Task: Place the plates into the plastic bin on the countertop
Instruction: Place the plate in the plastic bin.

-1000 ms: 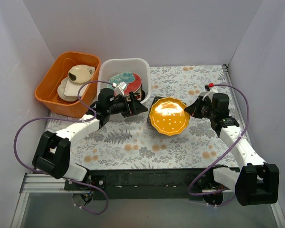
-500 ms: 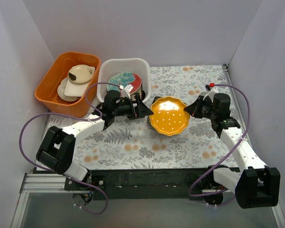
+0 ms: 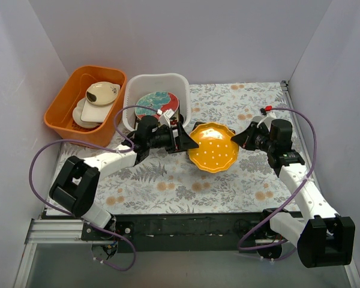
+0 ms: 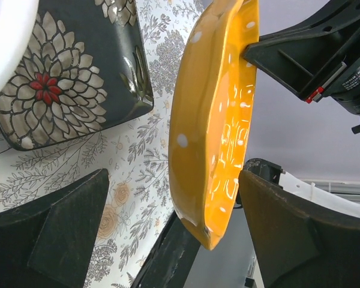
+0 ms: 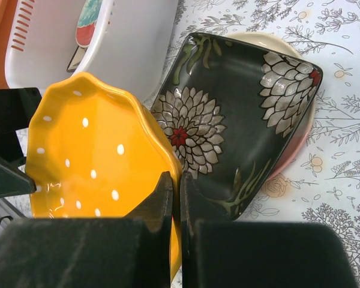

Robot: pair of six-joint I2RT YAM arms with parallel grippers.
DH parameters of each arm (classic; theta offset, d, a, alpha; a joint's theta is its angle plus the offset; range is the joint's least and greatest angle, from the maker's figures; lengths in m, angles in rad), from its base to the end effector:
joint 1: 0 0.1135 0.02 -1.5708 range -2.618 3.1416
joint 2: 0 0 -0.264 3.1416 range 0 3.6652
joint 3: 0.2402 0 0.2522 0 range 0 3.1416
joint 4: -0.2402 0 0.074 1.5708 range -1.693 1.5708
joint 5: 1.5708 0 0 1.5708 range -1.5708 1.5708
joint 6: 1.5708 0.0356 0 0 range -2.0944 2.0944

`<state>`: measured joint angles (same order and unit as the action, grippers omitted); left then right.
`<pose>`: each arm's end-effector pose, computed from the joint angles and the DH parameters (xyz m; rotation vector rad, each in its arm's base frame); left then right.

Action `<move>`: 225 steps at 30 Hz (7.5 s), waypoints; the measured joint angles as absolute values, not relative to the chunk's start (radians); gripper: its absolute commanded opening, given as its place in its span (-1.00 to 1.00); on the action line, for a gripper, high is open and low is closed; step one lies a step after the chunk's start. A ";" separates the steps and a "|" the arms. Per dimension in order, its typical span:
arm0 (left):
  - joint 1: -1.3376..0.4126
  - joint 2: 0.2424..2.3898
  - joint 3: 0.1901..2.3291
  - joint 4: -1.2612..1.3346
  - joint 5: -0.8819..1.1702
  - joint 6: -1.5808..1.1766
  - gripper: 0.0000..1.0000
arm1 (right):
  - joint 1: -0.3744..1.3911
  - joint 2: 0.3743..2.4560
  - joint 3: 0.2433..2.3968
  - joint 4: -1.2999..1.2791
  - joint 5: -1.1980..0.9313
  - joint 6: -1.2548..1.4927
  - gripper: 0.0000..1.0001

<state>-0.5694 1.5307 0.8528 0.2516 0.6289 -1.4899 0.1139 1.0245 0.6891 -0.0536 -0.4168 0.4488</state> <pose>0.2678 -0.1963 0.2279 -0.6273 2.4191 -1.7602 0.2294 0.0407 0.2747 0.0532 2.0050 0.7733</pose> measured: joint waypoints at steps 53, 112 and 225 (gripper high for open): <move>-0.636 1.601 0.888 0.207 0.561 -1.489 -1.00 | 0.113 0.995 0.640 0.052 -0.474 0.480 0.95; -0.314 1.636 1.204 -0.076 0.499 -1.362 -1.00 | 0.113 0.937 0.552 -0.009 -0.426 0.438 0.91; -0.408 1.868 1.576 -0.485 -0.253 -1.058 0.96 | 0.113 1.072 0.428 0.084 -0.413 0.431 0.77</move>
<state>-0.4076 1.8675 1.5757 -0.4850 -0.2527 -1.0576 0.1135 1.0721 0.4278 0.0841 -0.4126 0.4309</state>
